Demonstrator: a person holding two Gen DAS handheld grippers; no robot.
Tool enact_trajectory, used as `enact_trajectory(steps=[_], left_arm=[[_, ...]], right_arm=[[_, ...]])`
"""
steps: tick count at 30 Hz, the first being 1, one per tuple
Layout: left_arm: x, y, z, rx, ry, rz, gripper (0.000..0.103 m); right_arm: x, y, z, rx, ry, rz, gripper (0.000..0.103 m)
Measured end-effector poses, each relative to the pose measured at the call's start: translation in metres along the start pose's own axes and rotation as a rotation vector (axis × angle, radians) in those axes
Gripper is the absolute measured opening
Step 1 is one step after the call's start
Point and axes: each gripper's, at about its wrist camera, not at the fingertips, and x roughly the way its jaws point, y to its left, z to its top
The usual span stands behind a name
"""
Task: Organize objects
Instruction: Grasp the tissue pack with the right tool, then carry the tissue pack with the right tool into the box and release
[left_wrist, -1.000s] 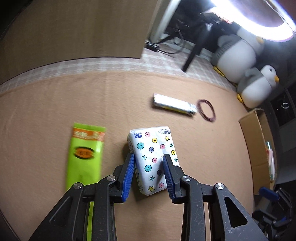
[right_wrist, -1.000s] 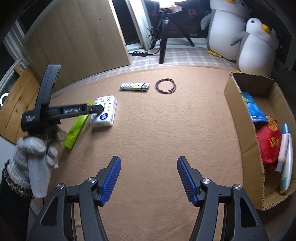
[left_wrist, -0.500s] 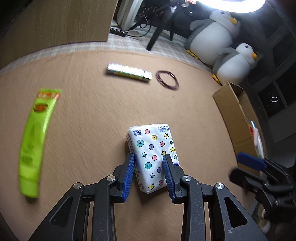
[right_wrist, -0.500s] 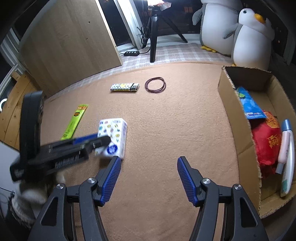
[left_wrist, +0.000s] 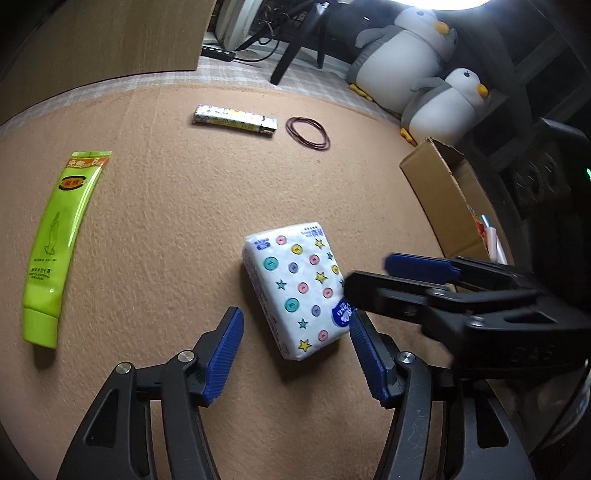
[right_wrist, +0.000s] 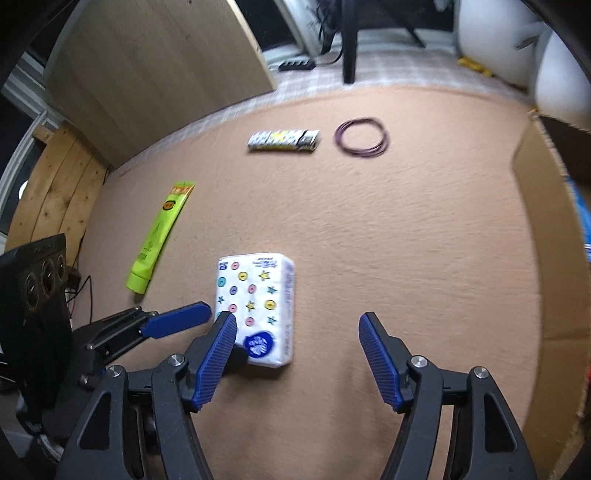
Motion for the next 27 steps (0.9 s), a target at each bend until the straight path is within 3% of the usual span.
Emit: enact_trajectory(steps=[8, 11, 13, 17, 27], left_arm=[[0.005, 0.001, 0.001, -0.033, 0.005, -0.035, 0.061], [0.006, 0.002, 0.000, -0.045, 0.009, -0.044, 0.050], [0.007, 0.002, 0.001, -0.051, 0.010, -0.051, 0.048], [0.008, 0.000, 0.000, -0.058, 0.010, -0.058, 0.044], [-0.003, -0.024, 0.004, -0.027, -0.031, -0.051, 0.043]], right_arm=[[0.020, 0.009, 0.005, -0.007, 0.053, 0.043, 0.065], [0.020, 0.012, 0.005, -0.014, 0.054, 0.041, 0.065], [0.020, 0.013, 0.005, -0.013, 0.052, 0.044, 0.065], [0.022, 0.016, 0.004, -0.014, 0.069, 0.072, 0.050], [-0.002, 0.010, 0.002, -0.010, 0.015, 0.066, 0.047]])
